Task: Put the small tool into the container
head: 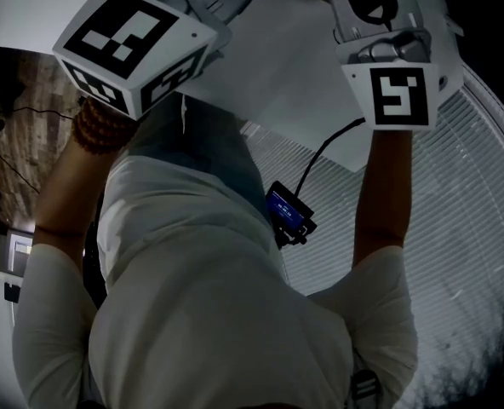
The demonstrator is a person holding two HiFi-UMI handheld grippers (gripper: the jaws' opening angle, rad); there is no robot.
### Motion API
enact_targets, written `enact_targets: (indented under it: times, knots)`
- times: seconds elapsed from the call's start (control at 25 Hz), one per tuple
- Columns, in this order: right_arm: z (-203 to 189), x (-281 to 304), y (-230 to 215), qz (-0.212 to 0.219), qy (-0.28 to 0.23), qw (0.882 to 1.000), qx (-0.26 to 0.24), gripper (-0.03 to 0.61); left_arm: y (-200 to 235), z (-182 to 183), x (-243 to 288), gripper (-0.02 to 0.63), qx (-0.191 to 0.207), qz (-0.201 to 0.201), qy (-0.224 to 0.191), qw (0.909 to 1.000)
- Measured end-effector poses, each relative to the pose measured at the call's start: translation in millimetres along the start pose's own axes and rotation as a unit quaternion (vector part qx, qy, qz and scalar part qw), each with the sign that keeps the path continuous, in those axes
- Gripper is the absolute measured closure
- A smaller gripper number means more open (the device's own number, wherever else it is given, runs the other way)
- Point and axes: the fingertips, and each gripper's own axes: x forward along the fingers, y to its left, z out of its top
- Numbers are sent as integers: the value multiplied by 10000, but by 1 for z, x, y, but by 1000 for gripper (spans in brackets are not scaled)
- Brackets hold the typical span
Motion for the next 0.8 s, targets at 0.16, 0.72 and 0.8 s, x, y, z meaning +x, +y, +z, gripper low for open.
enact_targets:
  times: [0.16, 0.72, 0.8]
  knots:
    - [-3, 3, 2, 48, 3, 10000, 69, 558, 0, 1, 1, 611, 25, -1, 3, 10000]
    - [-30, 3, 0, 60, 243, 9997, 67, 554, -11, -10, 2, 611, 96, -9, 188, 9998]
    - [-33, 2, -2, 43, 240, 9997, 81, 555, -13, -11, 2, 611, 116, 2, 199, 9997]
